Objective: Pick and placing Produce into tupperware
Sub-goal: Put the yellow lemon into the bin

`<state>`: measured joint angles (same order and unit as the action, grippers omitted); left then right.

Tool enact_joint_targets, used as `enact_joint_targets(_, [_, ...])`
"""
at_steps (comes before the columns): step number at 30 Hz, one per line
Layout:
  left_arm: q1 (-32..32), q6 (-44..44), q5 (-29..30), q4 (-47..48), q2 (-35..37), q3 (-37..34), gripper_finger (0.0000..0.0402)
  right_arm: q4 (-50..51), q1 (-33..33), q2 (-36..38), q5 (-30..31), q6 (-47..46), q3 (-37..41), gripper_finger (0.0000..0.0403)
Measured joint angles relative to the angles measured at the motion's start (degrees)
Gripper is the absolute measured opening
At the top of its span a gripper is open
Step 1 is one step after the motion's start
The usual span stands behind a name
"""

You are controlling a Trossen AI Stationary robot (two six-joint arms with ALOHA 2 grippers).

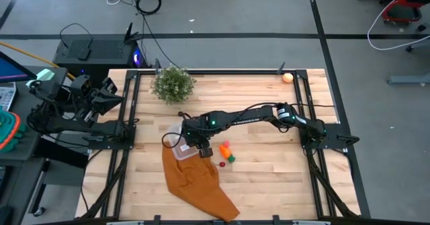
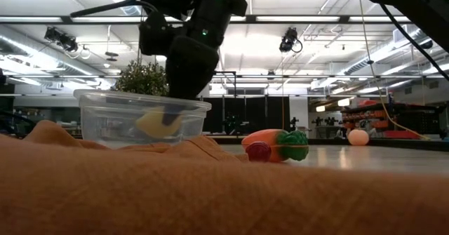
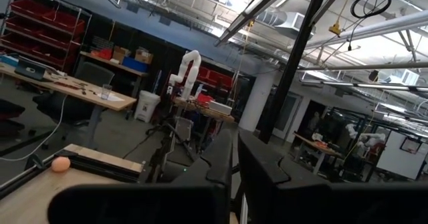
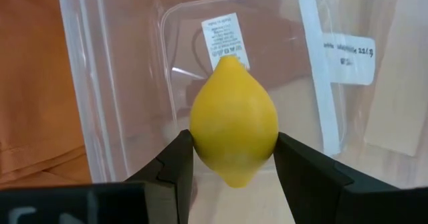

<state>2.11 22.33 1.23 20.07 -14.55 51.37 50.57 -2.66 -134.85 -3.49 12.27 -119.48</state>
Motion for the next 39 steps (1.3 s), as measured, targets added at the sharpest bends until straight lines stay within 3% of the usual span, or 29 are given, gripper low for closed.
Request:
enact_joint_targets(31, [0.0,0.76,-0.02,-0.02,0.02,0.0,0.0037,-2.45,0.15,-0.68,0.0,-0.09,0.83,0.0146])
enact_joint_targets(39, [0.0,0.71,-0.01,-0.02,0.02,0.0,0.003,-2.34,0.15,-0.68,0.0,-0.09,0.83,0.0167])
